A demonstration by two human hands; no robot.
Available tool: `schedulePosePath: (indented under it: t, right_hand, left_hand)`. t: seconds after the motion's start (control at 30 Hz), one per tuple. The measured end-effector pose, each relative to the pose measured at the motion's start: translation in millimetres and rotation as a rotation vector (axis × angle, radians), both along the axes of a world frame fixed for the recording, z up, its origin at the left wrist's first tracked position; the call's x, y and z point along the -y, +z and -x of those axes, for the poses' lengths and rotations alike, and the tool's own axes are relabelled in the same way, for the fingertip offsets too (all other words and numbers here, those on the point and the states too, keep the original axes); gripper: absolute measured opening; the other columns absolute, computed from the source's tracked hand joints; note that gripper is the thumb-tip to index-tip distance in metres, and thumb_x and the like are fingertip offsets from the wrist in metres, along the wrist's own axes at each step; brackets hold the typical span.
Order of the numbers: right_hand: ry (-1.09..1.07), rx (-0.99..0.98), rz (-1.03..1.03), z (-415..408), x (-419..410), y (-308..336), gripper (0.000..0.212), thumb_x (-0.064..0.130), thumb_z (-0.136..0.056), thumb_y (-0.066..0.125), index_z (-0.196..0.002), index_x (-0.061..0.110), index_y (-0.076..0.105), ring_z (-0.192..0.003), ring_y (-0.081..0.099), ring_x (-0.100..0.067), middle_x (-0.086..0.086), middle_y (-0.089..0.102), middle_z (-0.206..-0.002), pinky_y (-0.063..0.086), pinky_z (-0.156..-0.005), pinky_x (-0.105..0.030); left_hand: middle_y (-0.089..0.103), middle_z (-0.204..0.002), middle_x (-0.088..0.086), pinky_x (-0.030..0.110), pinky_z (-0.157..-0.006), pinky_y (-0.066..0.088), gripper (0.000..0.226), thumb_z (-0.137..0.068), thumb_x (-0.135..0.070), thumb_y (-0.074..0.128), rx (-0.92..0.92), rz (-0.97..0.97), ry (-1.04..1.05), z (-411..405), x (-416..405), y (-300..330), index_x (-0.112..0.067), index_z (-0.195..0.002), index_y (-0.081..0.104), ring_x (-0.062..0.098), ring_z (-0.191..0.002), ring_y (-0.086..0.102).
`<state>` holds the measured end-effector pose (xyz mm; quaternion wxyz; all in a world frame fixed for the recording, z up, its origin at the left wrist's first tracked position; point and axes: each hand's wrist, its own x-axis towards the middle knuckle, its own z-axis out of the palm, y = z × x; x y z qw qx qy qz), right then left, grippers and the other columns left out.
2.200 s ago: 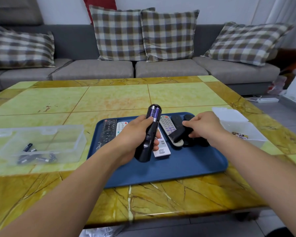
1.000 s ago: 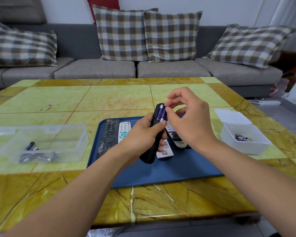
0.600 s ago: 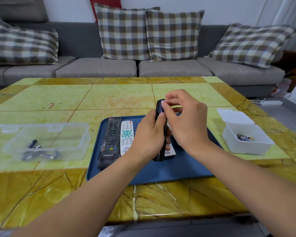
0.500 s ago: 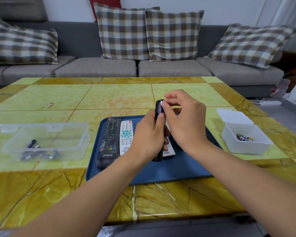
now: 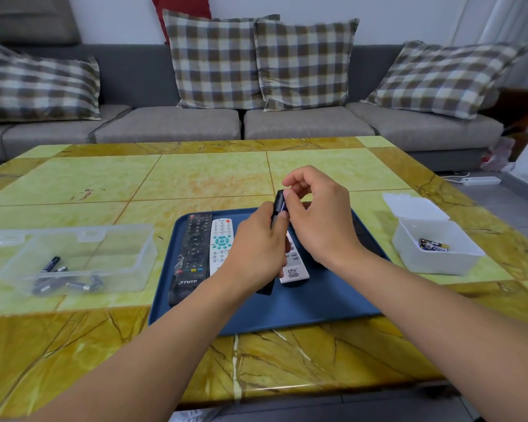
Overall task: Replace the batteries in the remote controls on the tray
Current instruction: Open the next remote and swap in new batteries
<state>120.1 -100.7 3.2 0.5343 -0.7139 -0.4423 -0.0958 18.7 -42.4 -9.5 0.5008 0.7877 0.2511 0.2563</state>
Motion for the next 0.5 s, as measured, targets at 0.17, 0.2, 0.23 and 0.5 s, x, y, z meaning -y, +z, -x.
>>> schedulePosePath:
  t: [0.17, 0.2, 0.23, 0.5]
  right_hand:
    - [0.019, -0.005, 0.008, -6.3, 1.8, -2.2, 0.011, 0.006, -0.091, 0.062, -0.094, 0.016, 0.068, -0.076, 0.058, -0.004, 0.003, 0.064, -0.082, 0.041, -0.061, -0.008]
    - [0.019, -0.013, 0.001, -7.3, 2.2, -2.0, 0.01, 0.008, -0.091, 0.063, -0.094, 0.016, 0.068, -0.076, 0.058, -0.004, 0.003, 0.064, -0.081, 0.041, -0.061, -0.008]
    - [0.02, -0.031, -0.009, -8.2, 3.2, -1.3, 0.009, 0.009, -0.09, 0.065, -0.093, 0.017, 0.068, -0.077, 0.058, -0.005, 0.003, 0.064, -0.081, 0.042, -0.061, -0.009]
    - [0.101, -0.683, -0.154, -7.5, 3.0, 2.5, 0.021, 0.004, -0.077, 0.081, -0.091, 0.014, 0.07, -0.073, 0.069, -0.016, -0.003, 0.066, -0.087, 0.062, -0.074, -0.035]
  left_hand:
    - [0.057, -0.071, 0.009, 0.038, -0.049, 0.053, 0.026, -0.107, -0.03, 0.038, -0.019, 0.006, -0.006, -1.7, 1.1, -0.9, -0.014, -0.087, 0.044, 0.019, -0.049, 0.054]
    - [0.057, -0.071, 0.009, 0.037, -0.049, 0.053, 0.026, -0.107, -0.031, 0.039, -0.017, 0.015, -0.01, -1.9, 0.8, -1.1, -0.014, -0.087, 0.043, 0.019, -0.05, 0.054]
    - [0.057, -0.072, 0.009, 0.037, -0.049, 0.053, 0.026, -0.107, -0.031, 0.039, -0.016, 0.022, -0.013, -2.1, 0.9, -0.8, -0.016, -0.086, 0.043, 0.019, -0.051, 0.054]
    - [0.059, -0.069, 0.01, 0.033, -0.044, 0.052, 0.023, -0.106, -0.028, 0.043, 0.019, -0.007, 0.009, -2.8, -5.7, 0.6, -0.012, -0.092, 0.05, 0.02, -0.049, 0.056]
